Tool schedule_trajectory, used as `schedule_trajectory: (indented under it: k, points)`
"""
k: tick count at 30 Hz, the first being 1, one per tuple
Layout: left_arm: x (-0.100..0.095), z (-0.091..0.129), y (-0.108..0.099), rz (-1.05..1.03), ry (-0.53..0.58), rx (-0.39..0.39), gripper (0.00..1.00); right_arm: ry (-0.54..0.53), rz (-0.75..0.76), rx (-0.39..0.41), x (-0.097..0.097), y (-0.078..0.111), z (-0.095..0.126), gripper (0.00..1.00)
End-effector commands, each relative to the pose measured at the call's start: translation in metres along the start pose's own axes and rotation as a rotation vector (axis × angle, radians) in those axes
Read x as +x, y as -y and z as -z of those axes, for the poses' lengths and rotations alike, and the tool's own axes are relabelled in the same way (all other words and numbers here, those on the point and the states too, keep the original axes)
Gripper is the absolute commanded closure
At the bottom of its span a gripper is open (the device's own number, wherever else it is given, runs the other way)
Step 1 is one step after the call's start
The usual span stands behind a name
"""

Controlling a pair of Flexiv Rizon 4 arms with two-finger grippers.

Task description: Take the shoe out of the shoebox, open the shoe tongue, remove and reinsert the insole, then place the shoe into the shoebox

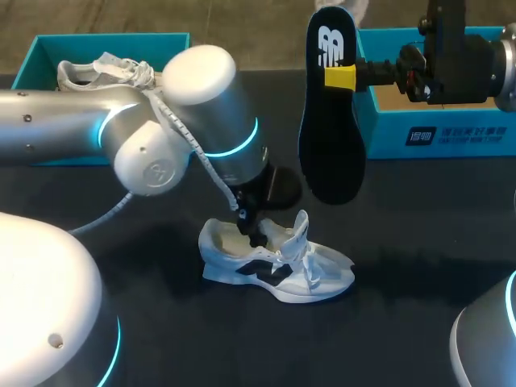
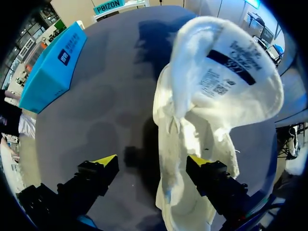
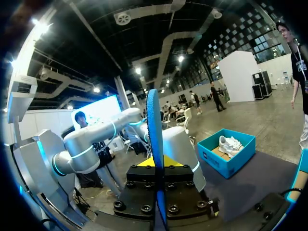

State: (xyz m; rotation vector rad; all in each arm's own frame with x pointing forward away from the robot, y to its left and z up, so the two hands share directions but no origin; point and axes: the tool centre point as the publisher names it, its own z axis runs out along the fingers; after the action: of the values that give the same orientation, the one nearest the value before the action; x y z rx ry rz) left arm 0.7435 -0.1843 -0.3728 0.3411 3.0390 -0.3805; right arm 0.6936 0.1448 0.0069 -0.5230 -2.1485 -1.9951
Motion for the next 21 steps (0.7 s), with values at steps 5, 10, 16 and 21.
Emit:
schedule_trajectory:
  k: [5,10,16,21]
  points:
    - [-0.01,-0.018,0.007,0.0,-0.023,-0.019,0.15,0.001,0.0,0.0,-0.001,0.0,-0.003,1.0]
    - [-0.009,-0.021,0.008,-0.003,-0.034,-0.024,0.25,0.001,0.0,0.0,-0.001,0.0,-0.003,1.0]
    - [-0.003,-0.021,0.002,-0.01,-0.056,-0.026,0.57,0.001,0.0,0.0,-0.001,0.0,-0.003,1.0]
    - [0.001,-0.024,-0.002,-0.007,-0.068,-0.03,0.9,0.001,0.0,0.0,-0.001,0.0,-0.003,1.0]
